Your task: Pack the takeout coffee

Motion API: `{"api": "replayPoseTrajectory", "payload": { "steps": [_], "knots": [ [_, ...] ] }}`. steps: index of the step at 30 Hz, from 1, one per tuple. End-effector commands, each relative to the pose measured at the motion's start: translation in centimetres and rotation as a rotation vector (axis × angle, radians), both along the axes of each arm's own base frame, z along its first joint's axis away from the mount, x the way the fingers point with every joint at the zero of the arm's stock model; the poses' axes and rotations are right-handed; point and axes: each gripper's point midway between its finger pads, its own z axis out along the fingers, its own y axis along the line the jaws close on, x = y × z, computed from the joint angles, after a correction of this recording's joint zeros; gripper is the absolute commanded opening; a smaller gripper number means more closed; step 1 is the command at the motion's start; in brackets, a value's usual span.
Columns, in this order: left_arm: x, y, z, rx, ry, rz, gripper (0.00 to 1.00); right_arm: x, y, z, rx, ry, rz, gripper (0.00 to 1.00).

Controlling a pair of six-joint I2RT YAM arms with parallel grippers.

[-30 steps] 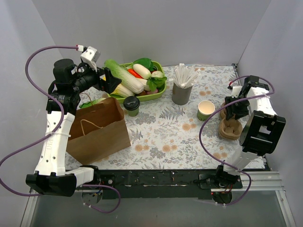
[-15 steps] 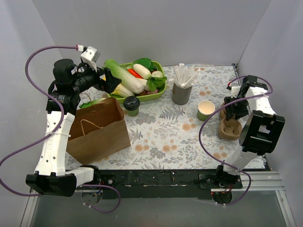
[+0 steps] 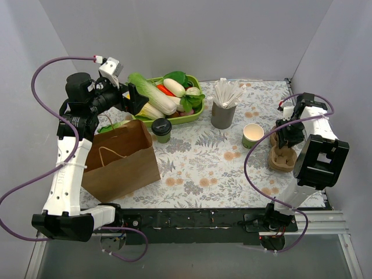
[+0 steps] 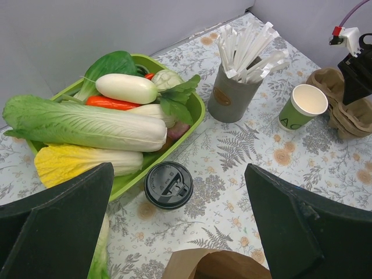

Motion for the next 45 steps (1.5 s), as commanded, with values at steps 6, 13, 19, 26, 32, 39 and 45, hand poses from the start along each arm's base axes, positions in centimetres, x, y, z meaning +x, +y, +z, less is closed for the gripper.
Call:
{"api": "replayPoseTrajectory", "payload": {
  "steps": [6,13,19,26,32,39,45],
  "knots": [
    [0.0,0.2,0.5,0.002,-0.021,0.001,0.98,0.1,-0.3,1.4,-0.031,-0.028,0.013,0.38],
    [-0.1,-0.1,0.7,-0.008,-0.026,-0.011,0.98,0.7,0.0,4.6,-0.025,-0.096,0.046,0.24],
    [-0.3,-0.1,0.6,-0.008,-0.025,-0.014,0.98,0.6,-0.1,5.7,-0.041,-0.122,0.058,0.22],
    [-0.8,-0.2,0.2,-0.015,-0.018,-0.020,0.98,-0.9,0.5,3.3,-0.012,-0.057,0.024,0.64],
    [-1.1,0.0,0.0,-0.013,-0.016,-0.013,0.98,-0.7,0.6,2.4,0.002,-0.033,0.016,0.67],
    [-1.2,0.0,-0.1,-0.011,-0.015,-0.007,0.98,0.0,0.3,1.8,-0.001,-0.024,0.012,0.60],
    [-1.0,0.1,-0.2,-0.005,-0.014,-0.002,0.98,0.2,0.2,1.1,-0.004,-0.009,0.012,0.57]
  ]
}}
